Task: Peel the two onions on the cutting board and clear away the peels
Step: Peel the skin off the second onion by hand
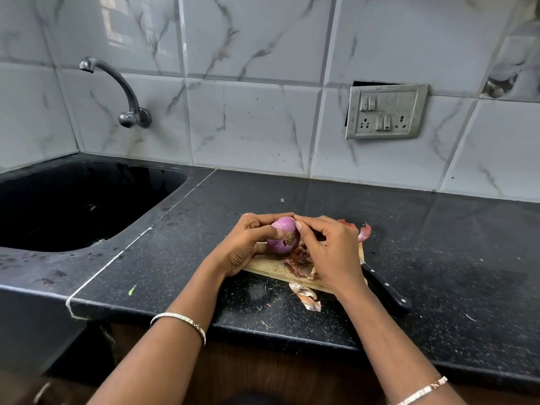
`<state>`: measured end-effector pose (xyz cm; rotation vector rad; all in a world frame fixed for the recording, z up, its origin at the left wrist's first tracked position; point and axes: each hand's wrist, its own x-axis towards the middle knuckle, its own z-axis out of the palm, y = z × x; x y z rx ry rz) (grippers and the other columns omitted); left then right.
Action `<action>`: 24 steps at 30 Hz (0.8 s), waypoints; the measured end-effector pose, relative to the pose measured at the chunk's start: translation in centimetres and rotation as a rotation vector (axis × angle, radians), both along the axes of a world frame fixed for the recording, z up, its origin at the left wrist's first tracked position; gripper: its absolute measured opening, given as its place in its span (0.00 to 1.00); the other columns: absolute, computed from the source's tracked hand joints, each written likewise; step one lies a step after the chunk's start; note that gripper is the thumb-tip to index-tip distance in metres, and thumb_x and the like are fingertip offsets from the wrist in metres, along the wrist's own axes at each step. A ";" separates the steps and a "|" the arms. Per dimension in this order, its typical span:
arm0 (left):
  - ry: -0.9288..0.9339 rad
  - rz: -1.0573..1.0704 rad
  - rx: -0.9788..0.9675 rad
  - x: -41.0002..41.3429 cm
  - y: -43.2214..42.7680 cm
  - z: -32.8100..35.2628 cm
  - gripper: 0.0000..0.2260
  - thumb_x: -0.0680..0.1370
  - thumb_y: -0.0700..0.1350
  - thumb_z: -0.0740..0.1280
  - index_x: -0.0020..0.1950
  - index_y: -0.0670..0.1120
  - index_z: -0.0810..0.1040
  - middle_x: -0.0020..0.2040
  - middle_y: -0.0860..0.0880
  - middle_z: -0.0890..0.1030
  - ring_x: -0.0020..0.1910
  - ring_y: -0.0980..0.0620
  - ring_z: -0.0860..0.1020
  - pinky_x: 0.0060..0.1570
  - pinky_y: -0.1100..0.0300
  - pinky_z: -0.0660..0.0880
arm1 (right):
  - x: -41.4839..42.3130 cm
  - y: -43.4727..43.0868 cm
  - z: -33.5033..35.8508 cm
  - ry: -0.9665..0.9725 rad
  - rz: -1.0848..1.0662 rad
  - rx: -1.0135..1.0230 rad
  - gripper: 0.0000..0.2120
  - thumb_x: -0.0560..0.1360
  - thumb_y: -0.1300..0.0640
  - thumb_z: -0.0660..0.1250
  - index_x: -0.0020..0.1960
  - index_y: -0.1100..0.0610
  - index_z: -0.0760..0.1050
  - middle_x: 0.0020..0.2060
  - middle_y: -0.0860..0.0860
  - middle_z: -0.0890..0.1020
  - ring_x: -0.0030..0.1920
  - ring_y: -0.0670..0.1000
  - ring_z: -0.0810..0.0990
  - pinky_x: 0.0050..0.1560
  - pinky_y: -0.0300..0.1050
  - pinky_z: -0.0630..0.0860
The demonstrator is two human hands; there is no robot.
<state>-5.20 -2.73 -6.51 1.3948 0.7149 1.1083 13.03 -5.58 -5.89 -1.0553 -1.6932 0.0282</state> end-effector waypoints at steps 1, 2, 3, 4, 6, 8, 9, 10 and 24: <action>0.010 0.008 0.009 0.0 0.0 0.0 0.20 0.71 0.39 0.69 0.64 0.43 0.83 0.59 0.37 0.84 0.56 0.42 0.83 0.60 0.45 0.80 | 0.0 0.0 0.0 -0.011 0.000 0.011 0.07 0.78 0.57 0.72 0.54 0.54 0.87 0.41 0.46 0.87 0.42 0.41 0.83 0.45 0.32 0.75; 0.017 0.020 0.015 0.1 0.0 0.0 0.20 0.71 0.38 0.70 0.64 0.42 0.82 0.58 0.38 0.84 0.55 0.42 0.83 0.57 0.47 0.81 | 0.0 0.0 0.0 -0.018 -0.001 0.019 0.07 0.77 0.57 0.72 0.53 0.54 0.87 0.40 0.46 0.87 0.41 0.41 0.82 0.44 0.31 0.74; 0.019 0.035 0.015 0.1 0.0 -0.1 0.19 0.71 0.37 0.70 0.63 0.41 0.81 0.57 0.38 0.84 0.55 0.42 0.83 0.57 0.47 0.81 | 0.0 0.0 0.0 -0.024 -0.001 0.022 0.06 0.77 0.57 0.73 0.53 0.54 0.87 0.40 0.46 0.87 0.40 0.41 0.82 0.43 0.31 0.74; 0.019 0.050 0.012 0.1 0.0 -0.2 0.18 0.71 0.37 0.71 0.61 0.41 0.81 0.55 0.37 0.85 0.54 0.41 0.83 0.57 0.45 0.81 | 0.0 0.0 0.0 -0.027 -0.001 0.024 0.06 0.77 0.57 0.73 0.52 0.54 0.87 0.40 0.46 0.87 0.39 0.41 0.82 0.43 0.31 0.74; 0.023 0.069 0.012 0.1 0.1 -0.2 0.16 0.70 0.37 0.72 0.58 0.41 0.81 0.52 0.38 0.85 0.53 0.40 0.83 0.57 0.44 0.81 | 0.0 -0.1 0.0 -0.037 -0.009 0.027 0.05 0.77 0.58 0.73 0.51 0.54 0.87 0.39 0.46 0.86 0.38 0.42 0.82 0.42 0.34 0.75; 0.024 0.060 0.018 0.0 0.0 -0.2 0.15 0.69 0.37 0.73 0.56 0.42 0.82 0.51 0.40 0.85 0.51 0.42 0.83 0.51 0.50 0.84 | 0.0 -0.1 -0.1 -0.042 -0.034 0.039 0.04 0.76 0.59 0.73 0.48 0.55 0.87 0.36 0.47 0.85 0.36 0.43 0.81 0.40 0.37 0.74; 0.019 0.048 0.027 0.0 -0.1 -0.1 0.16 0.69 0.36 0.73 0.56 0.41 0.82 0.52 0.40 0.85 0.51 0.43 0.83 0.49 0.53 0.84 | 0.1 -0.1 -0.1 -0.044 -0.053 0.048 0.04 0.75 0.60 0.73 0.46 0.55 0.87 0.36 0.47 0.85 0.36 0.44 0.81 0.39 0.38 0.74; 0.011 0.036 0.035 0.0 -0.2 0.0 0.16 0.69 0.35 0.73 0.57 0.40 0.82 0.53 0.40 0.84 0.51 0.44 0.83 0.47 0.55 0.84 | 0.1 -0.1 -0.1 -0.050 -0.072 0.056 0.03 0.75 0.60 0.74 0.45 0.55 0.87 0.35 0.47 0.85 0.35 0.44 0.81 0.39 0.38 0.74; -0.080 -0.010 -0.001 -0.1 0.3 -0.1 0.18 0.68 0.35 0.71 0.58 0.42 0.82 0.55 0.43 0.83 0.54 0.46 0.82 0.54 0.47 0.83 | 0.4 -0.8 0.4 -0.052 -0.325 -0.078 0.12 0.73 0.68 0.69 0.54 0.57 0.83 0.51 0.49 0.82 0.51 0.49 0.80 0.56 0.16 0.52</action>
